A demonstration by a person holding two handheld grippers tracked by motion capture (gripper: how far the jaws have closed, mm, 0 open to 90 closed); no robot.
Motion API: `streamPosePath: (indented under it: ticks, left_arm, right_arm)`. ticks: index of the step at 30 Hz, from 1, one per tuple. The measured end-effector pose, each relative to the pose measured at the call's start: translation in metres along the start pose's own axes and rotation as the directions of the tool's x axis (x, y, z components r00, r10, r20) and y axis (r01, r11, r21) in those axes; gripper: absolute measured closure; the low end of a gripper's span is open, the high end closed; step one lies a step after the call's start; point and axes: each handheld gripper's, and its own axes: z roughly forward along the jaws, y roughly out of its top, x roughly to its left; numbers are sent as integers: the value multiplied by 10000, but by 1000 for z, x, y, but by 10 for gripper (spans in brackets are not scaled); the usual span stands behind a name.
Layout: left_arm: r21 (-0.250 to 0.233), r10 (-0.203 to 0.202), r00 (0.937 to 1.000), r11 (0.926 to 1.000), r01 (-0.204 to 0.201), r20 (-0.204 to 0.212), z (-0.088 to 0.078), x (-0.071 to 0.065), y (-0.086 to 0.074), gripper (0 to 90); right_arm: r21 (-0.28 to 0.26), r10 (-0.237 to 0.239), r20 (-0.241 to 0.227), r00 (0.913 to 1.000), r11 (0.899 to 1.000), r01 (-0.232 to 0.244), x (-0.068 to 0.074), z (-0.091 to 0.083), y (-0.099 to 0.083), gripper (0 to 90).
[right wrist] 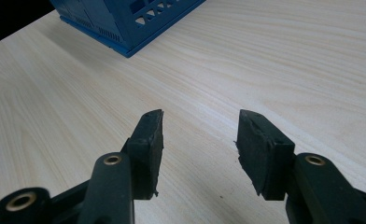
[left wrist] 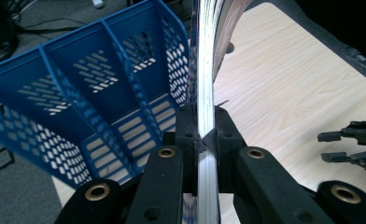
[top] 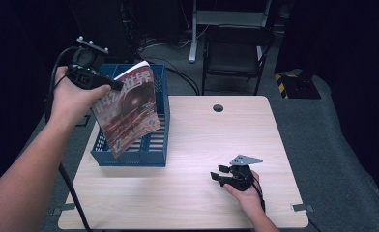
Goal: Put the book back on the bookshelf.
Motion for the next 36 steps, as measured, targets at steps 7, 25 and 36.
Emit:
streamPosePath:
  ticks: [7,25,36]
  left_arm:
    - [-94,-251,9990,9996,248,-369,-10,11,-2,839]
    - [-53,-825,9928,9966,823,-866,-21,36,-8,839]
    - [-117,-1263,9850,9920,1258,-1177,-21,49,-11,839]
  right_arm:
    - [25,51,-5,10000,10000,-51,0,-1,0,507]
    - [-13,64,4,10000,10000,-64,0,0,0,506]
    - [74,22,15,10000,10000,-22,0,0,0,506]
